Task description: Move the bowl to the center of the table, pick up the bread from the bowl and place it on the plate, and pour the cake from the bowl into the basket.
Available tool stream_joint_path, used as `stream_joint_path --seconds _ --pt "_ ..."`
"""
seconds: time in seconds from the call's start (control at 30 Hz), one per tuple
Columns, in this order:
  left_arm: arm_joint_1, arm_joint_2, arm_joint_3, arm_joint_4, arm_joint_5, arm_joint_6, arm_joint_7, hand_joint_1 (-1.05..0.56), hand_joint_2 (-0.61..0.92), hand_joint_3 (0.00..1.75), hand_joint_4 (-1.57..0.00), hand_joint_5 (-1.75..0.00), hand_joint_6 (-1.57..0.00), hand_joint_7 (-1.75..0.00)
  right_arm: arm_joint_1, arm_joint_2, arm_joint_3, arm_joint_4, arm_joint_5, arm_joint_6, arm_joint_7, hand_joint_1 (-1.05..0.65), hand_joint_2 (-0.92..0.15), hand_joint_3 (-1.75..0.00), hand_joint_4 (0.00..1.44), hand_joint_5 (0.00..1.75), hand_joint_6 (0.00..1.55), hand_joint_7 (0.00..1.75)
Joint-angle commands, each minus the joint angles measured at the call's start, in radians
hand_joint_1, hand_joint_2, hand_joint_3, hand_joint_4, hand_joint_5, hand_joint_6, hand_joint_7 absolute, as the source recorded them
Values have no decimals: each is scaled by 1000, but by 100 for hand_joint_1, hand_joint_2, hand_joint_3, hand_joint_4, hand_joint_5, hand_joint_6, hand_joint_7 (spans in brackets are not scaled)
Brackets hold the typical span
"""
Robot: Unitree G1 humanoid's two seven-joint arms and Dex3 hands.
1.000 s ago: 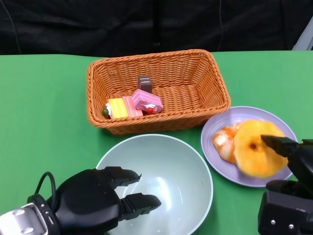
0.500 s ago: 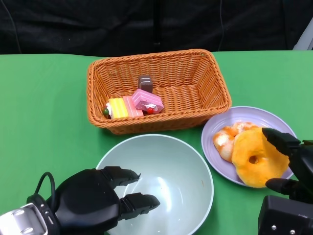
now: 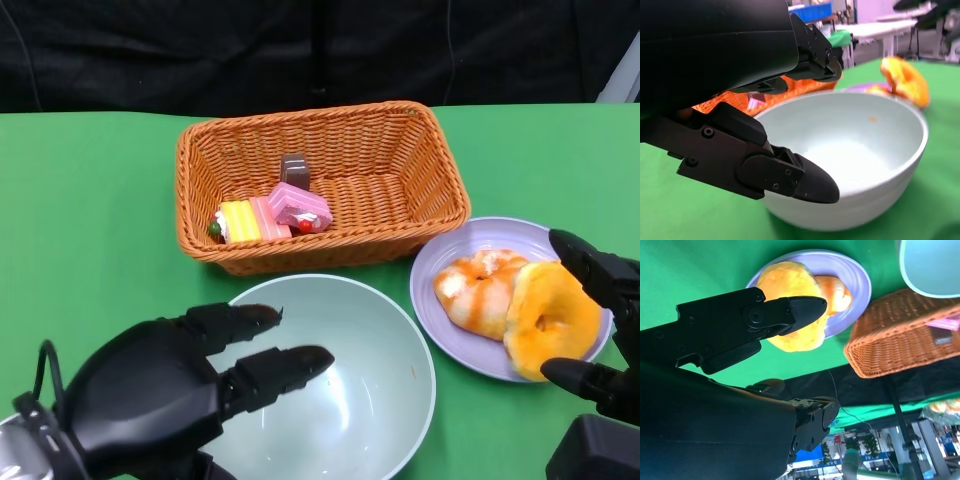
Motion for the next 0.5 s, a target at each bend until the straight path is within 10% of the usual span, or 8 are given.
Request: stream_joint_path --seconds 0.03,0.23,0.37,0.5 --pt "30 -7 38 -25 -105 -11 -6 -90 92 18 -26 -2 -23 -1 20 16 -32 -33 56 -36 -8 -59 -92 -17 0 53 9 0" --pt "97 -121 38 -25 -428 -52 4 -62 92 21 -49 -17 -42 -10 75 69 -49 -62 251 -232 -66 -49 -92 -18 9 90 28 12" --pt "151 -219 6 -71 -653 41 -29 -41 92 22 -42 -90 -62 -26 100 99 -42 -37 394 -409 -87 -34 -92 -15 23 110 47 27" --pt "194 -303 -11 -105 -802 122 -40 -25 92 22 -51 -121 -46 -102 141 141 -16 -49 530 -456 -58 -26 -79 -45 29 132 34 86"
